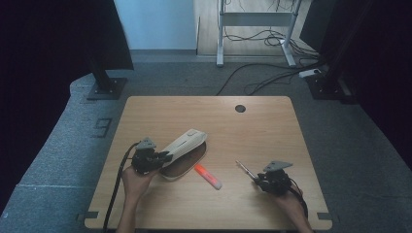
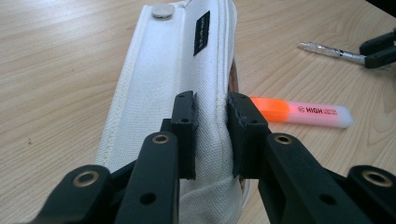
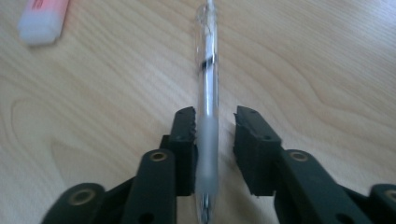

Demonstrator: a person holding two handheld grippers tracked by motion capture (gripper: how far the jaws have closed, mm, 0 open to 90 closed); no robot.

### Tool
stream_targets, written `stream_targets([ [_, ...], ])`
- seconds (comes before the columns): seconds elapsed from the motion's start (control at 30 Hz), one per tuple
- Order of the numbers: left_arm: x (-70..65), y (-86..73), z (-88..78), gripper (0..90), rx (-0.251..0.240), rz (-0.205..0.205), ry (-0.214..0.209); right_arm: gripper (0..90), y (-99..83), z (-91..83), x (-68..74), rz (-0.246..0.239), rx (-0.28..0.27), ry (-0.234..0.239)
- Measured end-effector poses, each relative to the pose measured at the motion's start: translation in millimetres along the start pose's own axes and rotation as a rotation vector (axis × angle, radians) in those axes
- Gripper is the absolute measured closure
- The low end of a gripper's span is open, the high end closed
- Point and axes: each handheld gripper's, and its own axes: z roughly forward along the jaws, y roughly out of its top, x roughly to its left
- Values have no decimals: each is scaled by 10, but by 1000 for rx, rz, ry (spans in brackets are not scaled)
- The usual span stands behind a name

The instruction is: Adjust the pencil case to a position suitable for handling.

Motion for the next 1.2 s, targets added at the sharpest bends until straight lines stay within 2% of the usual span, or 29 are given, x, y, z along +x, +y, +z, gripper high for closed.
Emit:
stream_targets([
  [0.07,-1,0,1,740,1,0,0,769,-19,-18,16,-8,1,6],
  [0.17,-2,0,0,740,1,0,1,785,-13,-22,35,-19,7,-3],
  [0.27,1,0,-2,740,0,-1,1,786,10,-20,47,-31,9,-6],
  [0.33,2,0,-3,740,0,-1,1,786,37,-30,46,-21,-3,3],
  [0.7,2,1,-7,741,-2,-1,1,787,279,-108,84,-45,-47,21],
  [1.2,12,1,-14,744,-8,-8,0,787,579,-12,190,-88,-77,57],
])
